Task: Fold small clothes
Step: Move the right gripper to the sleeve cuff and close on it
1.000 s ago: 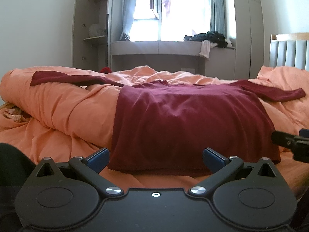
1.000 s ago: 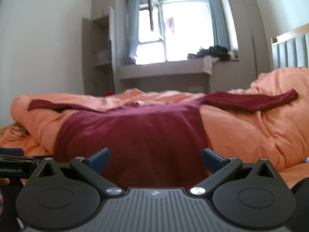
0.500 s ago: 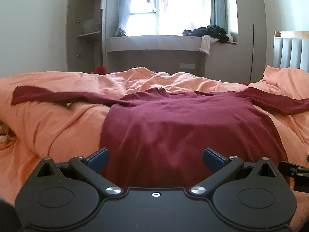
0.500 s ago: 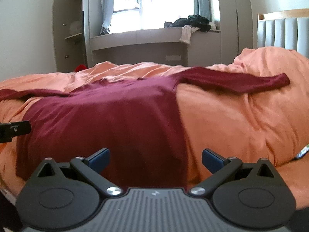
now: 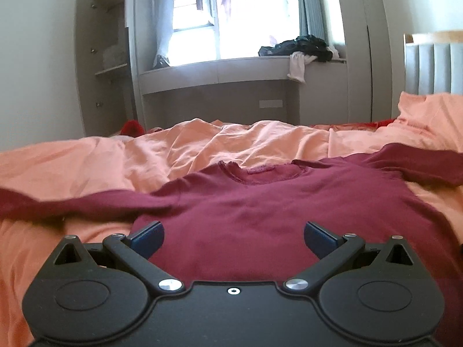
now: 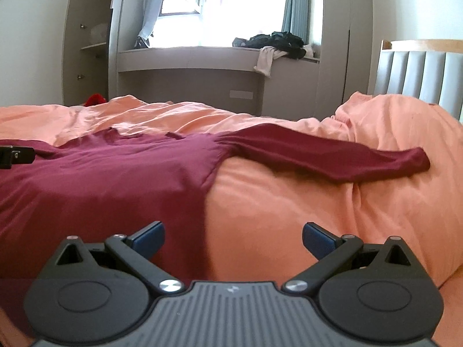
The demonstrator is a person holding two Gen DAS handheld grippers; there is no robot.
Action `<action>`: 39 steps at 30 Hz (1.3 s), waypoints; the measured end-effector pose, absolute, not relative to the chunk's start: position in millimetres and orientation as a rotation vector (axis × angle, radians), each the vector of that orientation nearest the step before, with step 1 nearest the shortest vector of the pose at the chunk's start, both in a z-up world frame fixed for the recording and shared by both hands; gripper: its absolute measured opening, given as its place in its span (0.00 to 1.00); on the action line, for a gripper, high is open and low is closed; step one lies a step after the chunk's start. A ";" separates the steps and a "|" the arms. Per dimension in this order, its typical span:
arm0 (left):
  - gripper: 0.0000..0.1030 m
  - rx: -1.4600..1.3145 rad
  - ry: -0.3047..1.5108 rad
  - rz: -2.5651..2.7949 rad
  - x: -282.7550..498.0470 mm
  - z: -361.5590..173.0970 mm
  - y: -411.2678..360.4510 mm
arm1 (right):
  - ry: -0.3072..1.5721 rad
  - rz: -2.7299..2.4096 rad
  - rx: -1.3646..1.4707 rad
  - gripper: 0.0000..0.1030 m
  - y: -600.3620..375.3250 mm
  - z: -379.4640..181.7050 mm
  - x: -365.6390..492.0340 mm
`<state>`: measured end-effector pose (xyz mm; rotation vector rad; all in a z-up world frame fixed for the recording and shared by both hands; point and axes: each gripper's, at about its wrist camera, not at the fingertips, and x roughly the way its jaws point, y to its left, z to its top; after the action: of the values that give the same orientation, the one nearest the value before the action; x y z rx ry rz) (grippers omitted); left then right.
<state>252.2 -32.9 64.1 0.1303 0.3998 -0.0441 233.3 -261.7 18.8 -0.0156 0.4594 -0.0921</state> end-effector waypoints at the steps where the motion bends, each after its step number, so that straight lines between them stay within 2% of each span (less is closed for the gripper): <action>1: 1.00 0.135 0.400 -0.045 261.8 62.1 -33.6 | 0.457 -0.097 -0.025 1.00 -264.5 19.2 239.0; 9: 1.00 0.128 0.427 -0.046 315.1 44.1 -38.0 | 0.332 -0.155 0.019 1.00 -314.4 15.5 279.4; 18: 1.00 0.075 0.518 -0.042 331.0 23.5 -27.0 | 0.195 -0.226 0.059 1.00 -388.2 12.0 338.2; 28: 1.00 0.017 0.566 -0.044 337.6 8.4 -18.7 | 0.302 -0.305 0.101 1.00 -436.5 -18.4 361.5; 39: 1.00 0.014 0.565 -0.050 339.4 4.1 -17.7 | 0.286 -0.423 0.247 1.00 -482.2 -26.2 359.0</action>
<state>339.4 -17.7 4.1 0.0137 0.5649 -0.0496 359.0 -482.2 -26.2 0.2467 0.2863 -0.4227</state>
